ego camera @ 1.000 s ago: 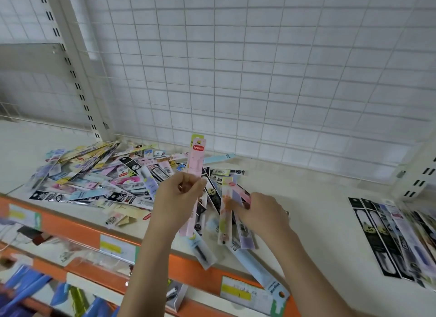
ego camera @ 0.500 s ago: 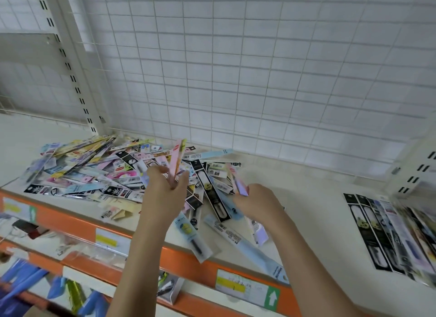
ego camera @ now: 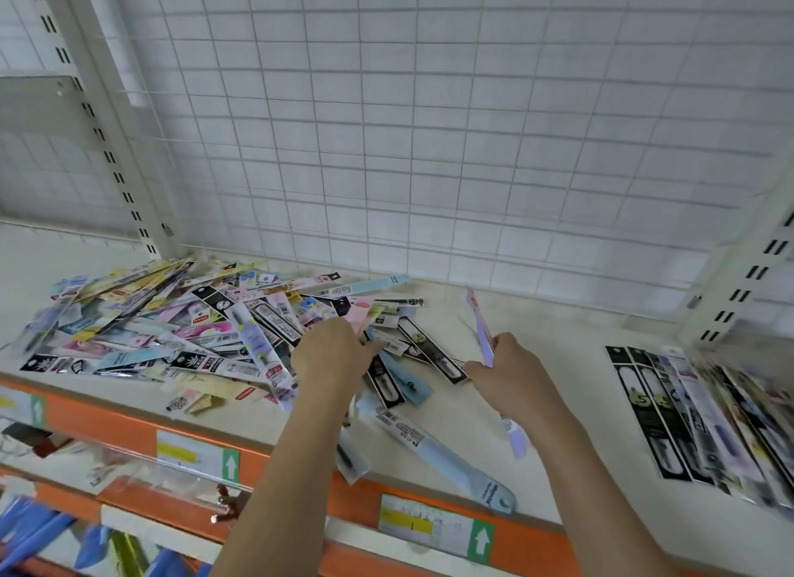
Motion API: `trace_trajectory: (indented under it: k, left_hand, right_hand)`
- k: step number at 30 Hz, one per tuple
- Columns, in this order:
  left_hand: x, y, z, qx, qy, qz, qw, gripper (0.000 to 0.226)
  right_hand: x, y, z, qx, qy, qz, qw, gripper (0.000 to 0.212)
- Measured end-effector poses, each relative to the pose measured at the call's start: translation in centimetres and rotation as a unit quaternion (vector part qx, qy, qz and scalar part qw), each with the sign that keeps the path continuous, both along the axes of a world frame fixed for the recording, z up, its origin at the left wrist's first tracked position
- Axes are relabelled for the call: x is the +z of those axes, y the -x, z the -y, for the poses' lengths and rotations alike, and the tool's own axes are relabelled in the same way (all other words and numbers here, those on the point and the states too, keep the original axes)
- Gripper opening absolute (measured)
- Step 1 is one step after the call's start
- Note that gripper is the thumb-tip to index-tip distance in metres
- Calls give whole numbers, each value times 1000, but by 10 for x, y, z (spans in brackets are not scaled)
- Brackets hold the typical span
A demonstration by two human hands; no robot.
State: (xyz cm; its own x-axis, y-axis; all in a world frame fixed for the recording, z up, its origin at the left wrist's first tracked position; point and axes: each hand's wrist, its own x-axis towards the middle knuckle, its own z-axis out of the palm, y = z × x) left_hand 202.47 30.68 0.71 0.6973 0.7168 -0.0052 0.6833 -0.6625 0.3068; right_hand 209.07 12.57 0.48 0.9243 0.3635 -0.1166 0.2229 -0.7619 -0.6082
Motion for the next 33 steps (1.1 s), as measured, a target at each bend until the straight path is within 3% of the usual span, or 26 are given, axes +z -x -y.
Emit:
trace_trajectory:
  k: [2, 6, 14, 17, 20, 25, 31, 33]
  left_hand:
    - [1, -3, 1, -22, 10, -12, 1000, 41]
    - [12, -4, -10, -41, 131, 45, 990, 17]
    - [30, 12, -39, 31, 249, 219, 943, 15]
    - [23, 13, -34, 0, 183, 207, 961, 12]
    - [15, 12, -21, -39, 65, 144, 987, 32]
    - [-5, 5, -3, -39, 77, 10, 996, 48]
    - [3, 5, -4, -46, 105, 104, 988, 23]
    - [14, 9, -7, -40, 98, 155, 982, 30]
  right_hand:
    - [-5, -1, 2, -1, -9, 7, 1000, 22]
    - [-8, -1, 3, 4, -25, 19, 1000, 26]
    - [3, -2, 4, 23, -72, 0, 997, 22]
    - [0, -7, 5, 17, -27, 43, 999, 32]
    - [-1, -14, 9, 1, -15, 59, 998, 35]
    - [-3, -22, 13, 16, -22, 19, 999, 28]
    - [5, -32, 4, 26, -11, 18, 999, 32]
    - [10, -37, -4, 37, 19, 31, 999, 30]
